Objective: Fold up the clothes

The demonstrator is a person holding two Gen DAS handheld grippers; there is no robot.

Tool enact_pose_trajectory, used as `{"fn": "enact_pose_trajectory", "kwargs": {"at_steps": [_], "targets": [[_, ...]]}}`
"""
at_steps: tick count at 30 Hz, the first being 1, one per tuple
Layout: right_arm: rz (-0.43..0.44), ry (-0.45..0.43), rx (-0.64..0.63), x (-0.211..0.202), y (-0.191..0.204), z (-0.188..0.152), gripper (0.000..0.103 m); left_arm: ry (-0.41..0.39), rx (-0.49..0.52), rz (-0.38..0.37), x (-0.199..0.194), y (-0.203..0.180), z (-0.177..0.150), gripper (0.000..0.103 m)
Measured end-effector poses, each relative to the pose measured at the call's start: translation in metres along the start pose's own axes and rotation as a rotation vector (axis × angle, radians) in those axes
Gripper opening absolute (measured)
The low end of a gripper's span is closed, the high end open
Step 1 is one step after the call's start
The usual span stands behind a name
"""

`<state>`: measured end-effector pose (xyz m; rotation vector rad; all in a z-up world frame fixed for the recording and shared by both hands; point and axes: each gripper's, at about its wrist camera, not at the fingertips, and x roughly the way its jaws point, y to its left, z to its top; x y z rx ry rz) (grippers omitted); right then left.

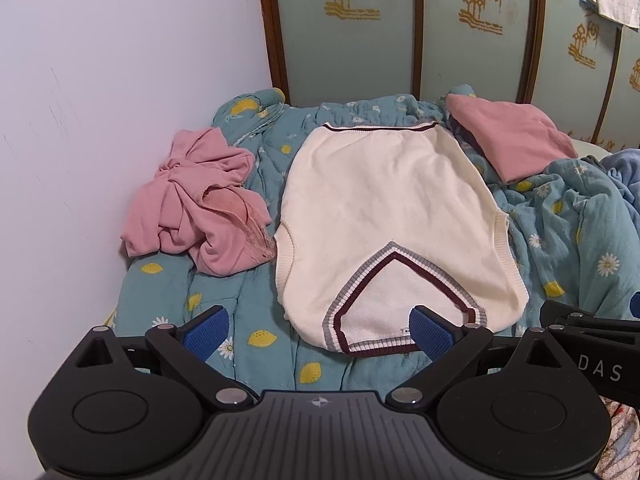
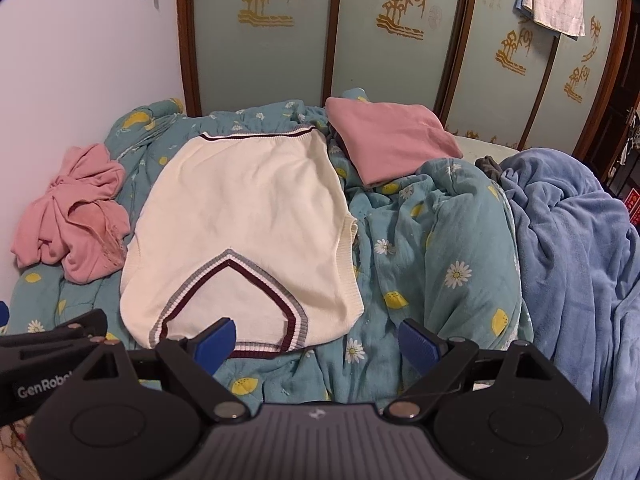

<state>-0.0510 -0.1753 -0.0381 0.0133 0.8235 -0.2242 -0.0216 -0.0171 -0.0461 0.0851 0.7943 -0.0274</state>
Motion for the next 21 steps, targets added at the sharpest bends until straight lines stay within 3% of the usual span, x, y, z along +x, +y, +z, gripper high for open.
{"fn": "enact_pose_trajectory", "kwargs": {"at_steps": [21], "targets": [[-0.018,-0.005,-0.004,-0.0051,-0.0078,-0.003,0.088,0.008,0.001,-0.008,0.0,-0.0027,-0.0014,0.098]]}}
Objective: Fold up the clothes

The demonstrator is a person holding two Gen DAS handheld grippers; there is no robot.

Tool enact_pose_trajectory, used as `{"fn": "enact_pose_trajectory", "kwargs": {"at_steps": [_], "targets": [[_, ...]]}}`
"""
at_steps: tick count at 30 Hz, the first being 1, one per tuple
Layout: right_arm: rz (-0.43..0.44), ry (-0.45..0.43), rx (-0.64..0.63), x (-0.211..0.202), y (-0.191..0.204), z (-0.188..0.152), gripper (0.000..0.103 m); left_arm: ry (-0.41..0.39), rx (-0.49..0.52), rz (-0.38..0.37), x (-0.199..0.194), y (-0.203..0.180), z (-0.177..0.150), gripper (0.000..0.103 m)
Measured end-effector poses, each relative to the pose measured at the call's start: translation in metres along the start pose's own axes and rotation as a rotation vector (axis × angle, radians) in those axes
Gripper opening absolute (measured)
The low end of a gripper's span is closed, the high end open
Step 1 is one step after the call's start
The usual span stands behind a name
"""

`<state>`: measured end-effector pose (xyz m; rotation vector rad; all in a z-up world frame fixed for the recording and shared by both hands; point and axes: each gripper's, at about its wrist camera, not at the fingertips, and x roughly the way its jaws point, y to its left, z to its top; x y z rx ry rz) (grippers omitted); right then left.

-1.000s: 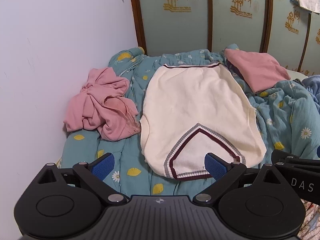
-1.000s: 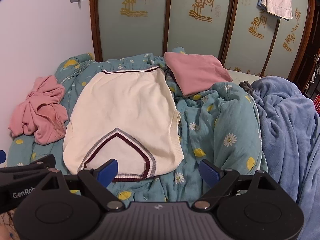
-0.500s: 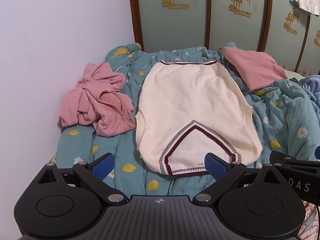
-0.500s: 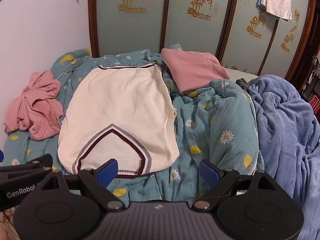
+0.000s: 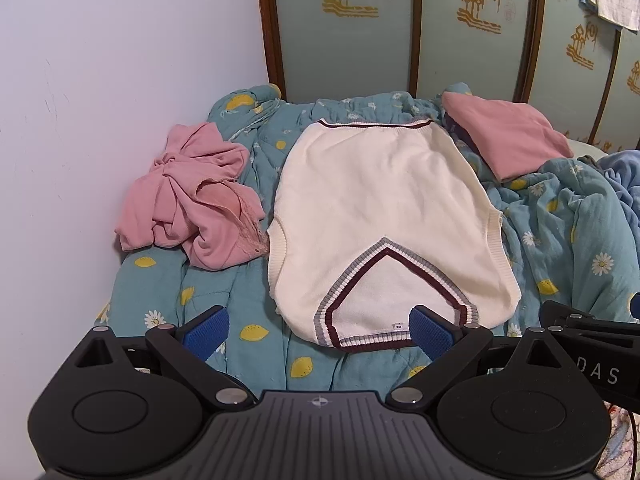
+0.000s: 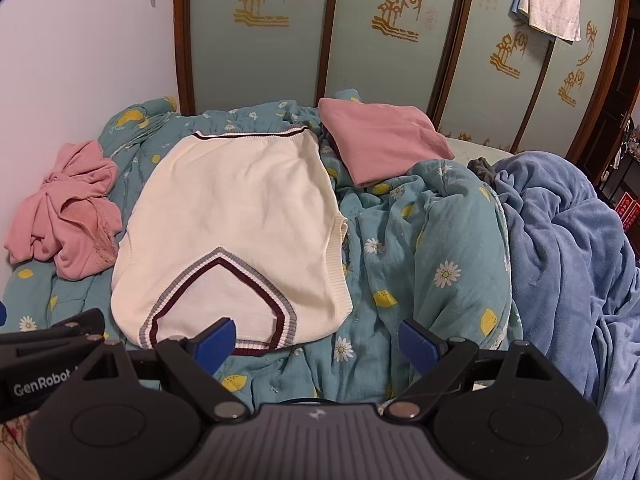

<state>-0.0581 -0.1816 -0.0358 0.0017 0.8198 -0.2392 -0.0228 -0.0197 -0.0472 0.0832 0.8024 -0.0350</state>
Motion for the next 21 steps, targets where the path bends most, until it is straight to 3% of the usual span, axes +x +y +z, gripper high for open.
{"fn": "enact_pose_trajectory", "kwargs": {"at_steps": [21], "targets": [[-0.017,0.0,0.004,0.004,0.0025,0.0016,0.088,0.01,0.0,-0.018,-0.0018,-0.004,-0.0012,0.097]]}}
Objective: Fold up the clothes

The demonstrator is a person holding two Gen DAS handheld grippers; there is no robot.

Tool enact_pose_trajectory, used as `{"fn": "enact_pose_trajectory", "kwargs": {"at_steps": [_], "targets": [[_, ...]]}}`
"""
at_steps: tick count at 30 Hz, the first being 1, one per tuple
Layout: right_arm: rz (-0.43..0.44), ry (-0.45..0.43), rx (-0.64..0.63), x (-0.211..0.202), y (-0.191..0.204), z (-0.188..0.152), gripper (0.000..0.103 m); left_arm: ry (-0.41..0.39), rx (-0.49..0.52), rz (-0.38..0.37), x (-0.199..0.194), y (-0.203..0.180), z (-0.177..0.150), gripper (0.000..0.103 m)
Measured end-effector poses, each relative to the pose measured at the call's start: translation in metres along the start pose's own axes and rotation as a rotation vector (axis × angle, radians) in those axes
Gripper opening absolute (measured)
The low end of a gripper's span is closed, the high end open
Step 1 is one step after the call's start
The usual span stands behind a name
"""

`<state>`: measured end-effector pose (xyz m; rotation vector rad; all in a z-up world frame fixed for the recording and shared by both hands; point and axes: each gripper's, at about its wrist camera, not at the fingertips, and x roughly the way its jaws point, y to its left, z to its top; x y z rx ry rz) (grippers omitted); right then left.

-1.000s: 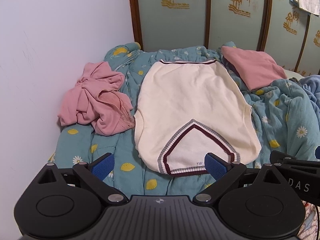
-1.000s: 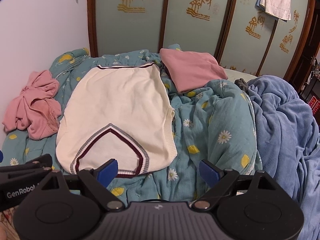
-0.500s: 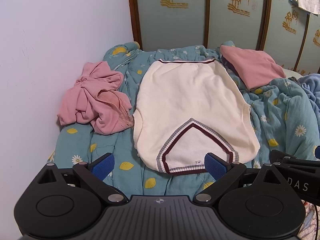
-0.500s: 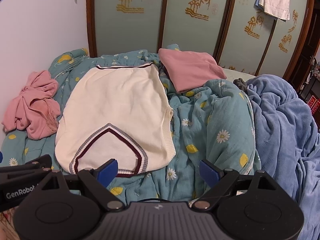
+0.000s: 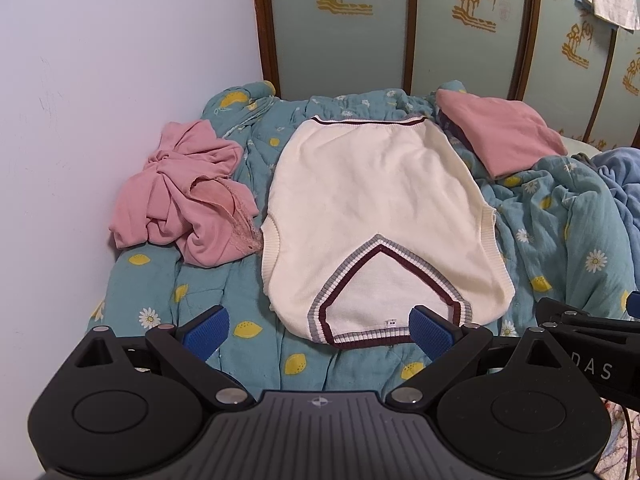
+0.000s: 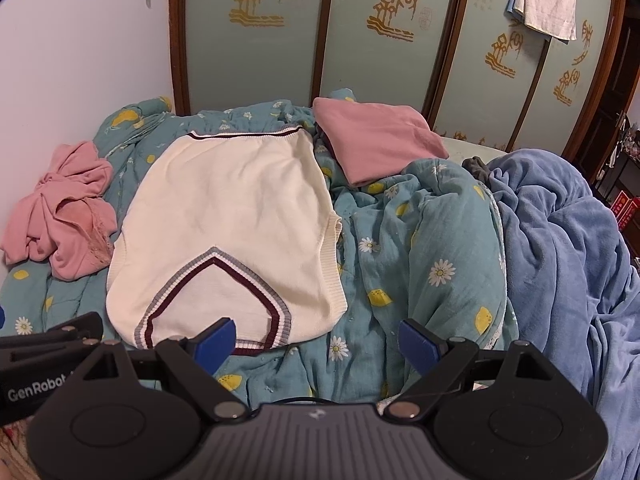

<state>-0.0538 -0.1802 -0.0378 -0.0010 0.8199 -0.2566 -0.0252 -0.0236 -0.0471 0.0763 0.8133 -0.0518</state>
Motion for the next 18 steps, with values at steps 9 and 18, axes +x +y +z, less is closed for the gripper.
{"fn": "enact_pose_trajectory", "kwargs": {"at_steps": [9,18], "targets": [[-0.004,0.0,-0.002,0.0009,-0.0002,0.0004,0.088,0.003,-0.003,0.002,0.001,-0.0033,-0.0005,0.097],[-0.008,0.0,-0.004,0.0017,-0.0004,0.0009,0.088,0.004,-0.007,0.001,0.0002,-0.0007,-0.0005,0.097]]}}
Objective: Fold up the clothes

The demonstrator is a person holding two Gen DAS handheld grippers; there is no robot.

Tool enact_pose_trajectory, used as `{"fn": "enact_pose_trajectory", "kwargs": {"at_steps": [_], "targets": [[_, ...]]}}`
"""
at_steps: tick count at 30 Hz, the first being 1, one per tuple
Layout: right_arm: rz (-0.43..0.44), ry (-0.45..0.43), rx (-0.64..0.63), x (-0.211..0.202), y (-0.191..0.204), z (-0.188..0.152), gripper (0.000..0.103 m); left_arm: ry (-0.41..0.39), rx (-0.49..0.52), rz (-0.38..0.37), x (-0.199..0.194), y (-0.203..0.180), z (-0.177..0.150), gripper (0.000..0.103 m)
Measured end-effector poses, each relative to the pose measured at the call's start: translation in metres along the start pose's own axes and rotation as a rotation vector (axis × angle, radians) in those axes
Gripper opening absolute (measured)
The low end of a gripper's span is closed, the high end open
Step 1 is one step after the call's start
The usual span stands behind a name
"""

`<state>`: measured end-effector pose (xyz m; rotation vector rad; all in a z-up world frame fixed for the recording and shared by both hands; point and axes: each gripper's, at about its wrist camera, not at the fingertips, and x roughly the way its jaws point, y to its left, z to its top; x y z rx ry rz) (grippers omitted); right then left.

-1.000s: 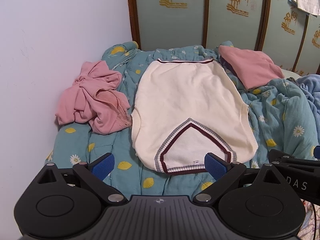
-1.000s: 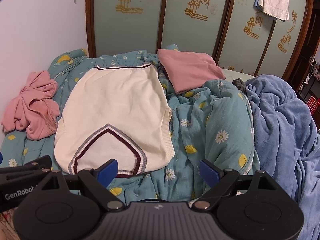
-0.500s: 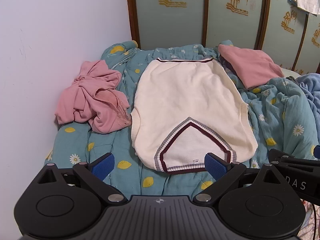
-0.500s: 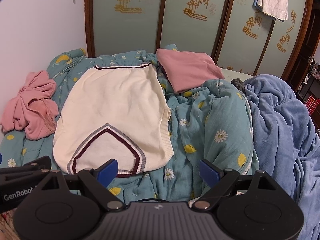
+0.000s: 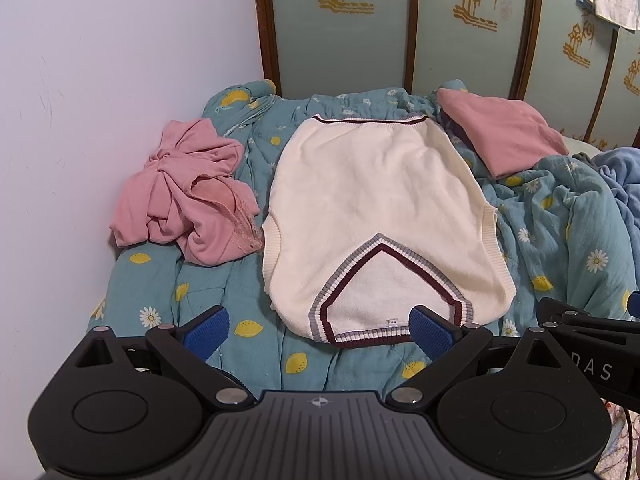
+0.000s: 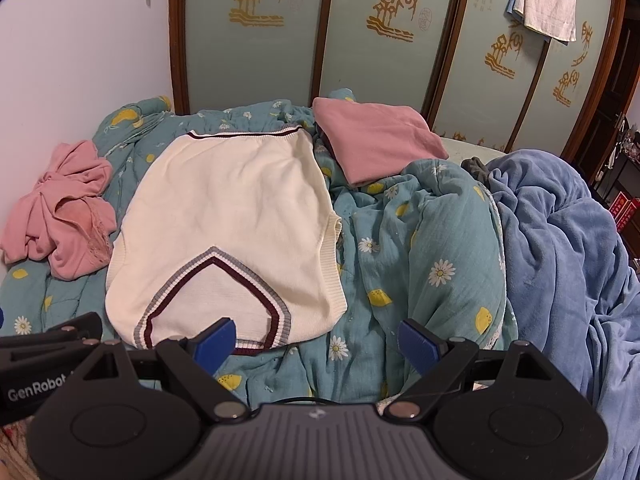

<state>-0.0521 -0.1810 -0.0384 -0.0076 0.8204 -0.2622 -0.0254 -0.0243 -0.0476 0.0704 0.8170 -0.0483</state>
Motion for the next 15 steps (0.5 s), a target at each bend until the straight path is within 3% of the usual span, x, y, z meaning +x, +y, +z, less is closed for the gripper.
{"fn": "enact_pose_trajectory", "kwargs": {"at_steps": [15], "targets": [[-0.007,-0.001,-0.001,-0.0047,0.0074,-0.0008,0.088,0.001,-0.003,0.0,-0.0005,0.0033,0.0003,0.097]]}}
